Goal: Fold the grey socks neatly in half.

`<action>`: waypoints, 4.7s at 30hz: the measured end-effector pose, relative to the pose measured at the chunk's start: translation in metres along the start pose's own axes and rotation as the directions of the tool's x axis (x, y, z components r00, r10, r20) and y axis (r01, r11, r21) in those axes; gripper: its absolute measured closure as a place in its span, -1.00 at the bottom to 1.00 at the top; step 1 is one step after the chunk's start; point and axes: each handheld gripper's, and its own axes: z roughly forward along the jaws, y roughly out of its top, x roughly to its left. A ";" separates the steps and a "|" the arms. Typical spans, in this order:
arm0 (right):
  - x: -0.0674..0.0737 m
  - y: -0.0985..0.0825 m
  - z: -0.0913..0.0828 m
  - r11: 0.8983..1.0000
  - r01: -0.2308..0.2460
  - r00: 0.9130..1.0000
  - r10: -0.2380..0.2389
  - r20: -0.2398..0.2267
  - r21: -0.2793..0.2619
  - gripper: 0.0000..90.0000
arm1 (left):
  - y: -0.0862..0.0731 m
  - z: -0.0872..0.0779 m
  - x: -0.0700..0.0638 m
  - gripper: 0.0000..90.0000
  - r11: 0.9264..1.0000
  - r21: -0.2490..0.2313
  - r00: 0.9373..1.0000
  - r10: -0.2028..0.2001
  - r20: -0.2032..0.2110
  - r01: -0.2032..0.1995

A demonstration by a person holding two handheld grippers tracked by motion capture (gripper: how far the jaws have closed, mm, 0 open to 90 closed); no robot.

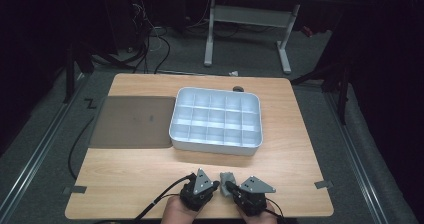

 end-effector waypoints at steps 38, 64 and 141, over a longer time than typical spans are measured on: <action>-0.006 -0.003 -0.001 0.998 -0.058 0.997 0.058 -0.055 -0.012 1.00 | 0.037 0.028 -0.002 1.00 0.999 -0.014 0.999 0.046 0.008 -0.045; -0.014 -0.001 -0.004 0.978 -0.181 0.978 0.189 -0.084 0.100 0.20 | 0.019 0.008 0.001 0.90 0.998 -0.061 1.000 0.002 -0.006 -0.002; -0.041 0.015 0.008 0.935 -0.234 0.919 0.303 -0.254 0.268 0.59 | -0.014 -0.017 0.018 0.64 0.998 0.057 0.999 0.014 -0.042 -0.012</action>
